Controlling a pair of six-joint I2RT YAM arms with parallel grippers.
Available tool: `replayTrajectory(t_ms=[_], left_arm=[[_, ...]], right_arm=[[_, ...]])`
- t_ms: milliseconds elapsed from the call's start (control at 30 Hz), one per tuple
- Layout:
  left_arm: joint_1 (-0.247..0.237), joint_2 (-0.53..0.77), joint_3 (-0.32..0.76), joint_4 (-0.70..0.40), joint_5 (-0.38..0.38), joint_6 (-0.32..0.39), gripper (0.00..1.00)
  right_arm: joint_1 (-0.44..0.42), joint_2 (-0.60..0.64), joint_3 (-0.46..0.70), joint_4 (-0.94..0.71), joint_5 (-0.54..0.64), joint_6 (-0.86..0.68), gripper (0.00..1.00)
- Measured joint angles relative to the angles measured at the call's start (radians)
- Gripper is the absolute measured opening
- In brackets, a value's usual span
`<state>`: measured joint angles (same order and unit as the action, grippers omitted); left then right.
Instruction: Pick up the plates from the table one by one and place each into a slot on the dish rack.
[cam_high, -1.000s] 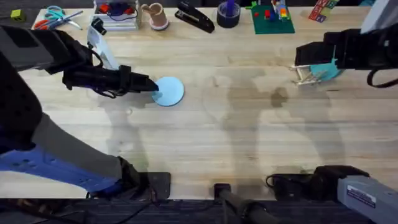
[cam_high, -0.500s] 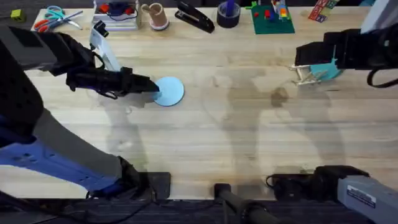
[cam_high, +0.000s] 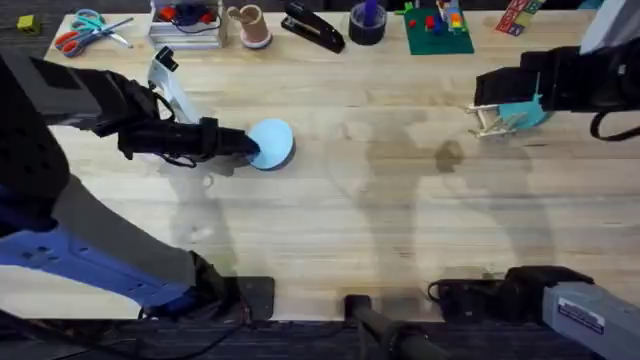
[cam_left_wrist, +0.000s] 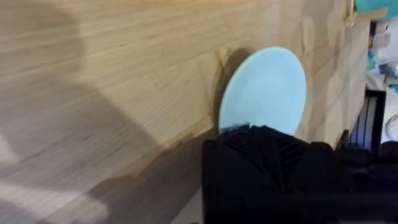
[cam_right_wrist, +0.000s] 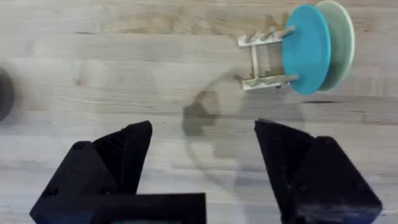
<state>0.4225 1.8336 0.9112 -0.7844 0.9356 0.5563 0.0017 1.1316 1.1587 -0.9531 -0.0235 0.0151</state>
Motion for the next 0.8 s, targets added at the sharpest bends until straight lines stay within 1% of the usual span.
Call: replayTrajectory(t_ms=[133, 533, 600, 800], left_arm=[[0.000, 0.000, 0.000, 0.006, 0.000, -0.032, 0.041], [0.000, 0.000, 0.000, 0.011, -0.004, -0.070, 0.041], [0.000, 0.000, 0.000, 0.011, -0.004, -0.071, 0.041], [0.000, 0.000, 0.000, 0.011, -0.004, -0.075, 0.041]], right_arm=[[0.000, 0.000, 0.000, 0.000, 0.000, 0.000, 0.995], [0.003, 0.000, 0.000, 0.004, -0.002, 0.000, 0.995], [0.011, 0.000, 0.000, 0.017, -0.024, 0.000, 0.995], [0.063, 0.000, 0.000, 0.051, -0.149, 0.029, 0.995]])
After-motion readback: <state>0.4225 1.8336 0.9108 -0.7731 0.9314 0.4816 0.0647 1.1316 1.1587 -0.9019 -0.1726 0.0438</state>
